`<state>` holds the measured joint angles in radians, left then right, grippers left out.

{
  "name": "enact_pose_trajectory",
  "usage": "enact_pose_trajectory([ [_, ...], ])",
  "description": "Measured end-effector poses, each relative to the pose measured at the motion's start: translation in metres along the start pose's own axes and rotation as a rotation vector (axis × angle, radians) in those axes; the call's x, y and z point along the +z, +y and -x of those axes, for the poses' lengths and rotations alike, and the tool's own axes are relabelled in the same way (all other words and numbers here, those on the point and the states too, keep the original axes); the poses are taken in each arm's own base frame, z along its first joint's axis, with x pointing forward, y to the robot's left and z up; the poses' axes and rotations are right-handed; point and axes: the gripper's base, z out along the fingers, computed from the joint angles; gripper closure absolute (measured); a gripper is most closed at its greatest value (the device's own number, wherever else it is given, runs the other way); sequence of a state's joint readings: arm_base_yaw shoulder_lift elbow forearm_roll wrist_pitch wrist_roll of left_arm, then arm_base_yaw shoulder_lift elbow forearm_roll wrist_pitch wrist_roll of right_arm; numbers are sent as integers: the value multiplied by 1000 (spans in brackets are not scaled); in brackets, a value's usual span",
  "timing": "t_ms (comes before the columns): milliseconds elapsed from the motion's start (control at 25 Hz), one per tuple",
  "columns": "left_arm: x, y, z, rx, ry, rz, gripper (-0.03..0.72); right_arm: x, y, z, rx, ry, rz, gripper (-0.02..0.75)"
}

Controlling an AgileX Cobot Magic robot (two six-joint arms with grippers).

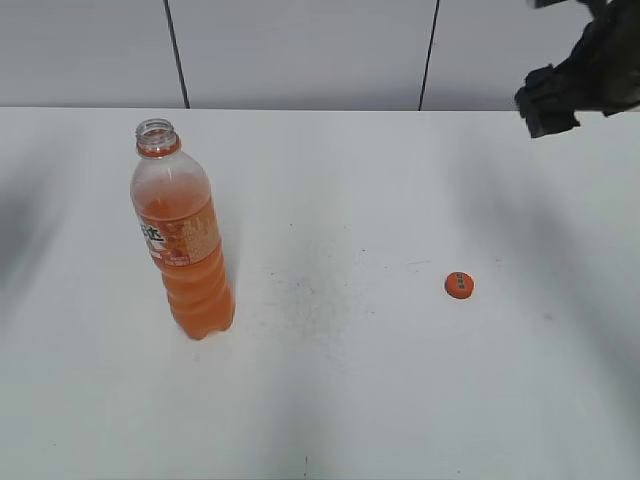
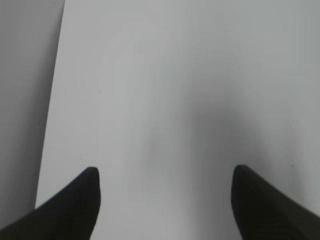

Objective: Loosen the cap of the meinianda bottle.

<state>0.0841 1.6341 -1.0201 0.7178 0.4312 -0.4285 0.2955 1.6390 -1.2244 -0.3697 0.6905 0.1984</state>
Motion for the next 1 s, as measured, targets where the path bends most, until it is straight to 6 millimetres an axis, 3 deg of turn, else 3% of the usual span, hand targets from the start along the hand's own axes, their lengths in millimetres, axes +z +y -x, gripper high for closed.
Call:
enact_pose_trajectory([
  [240,-32,-4,34,20,146,-153,209,-18,-43,7,151,107,112,143],
  [440,-59,0,39,-1,273,-230,209,-33,-63,1,131,215,153,144],
  [680,-96,2,16,-29,390,-292,211,-79,-62,-26,116,255,181,146],
  [800,-120,4,-7,-35,368,-292,211,-105,-54,-57,124,216,187,146],
  [1000,-162,8,-50,-56,243,-277,211,-129,-36,-125,134,146,177,146],
])
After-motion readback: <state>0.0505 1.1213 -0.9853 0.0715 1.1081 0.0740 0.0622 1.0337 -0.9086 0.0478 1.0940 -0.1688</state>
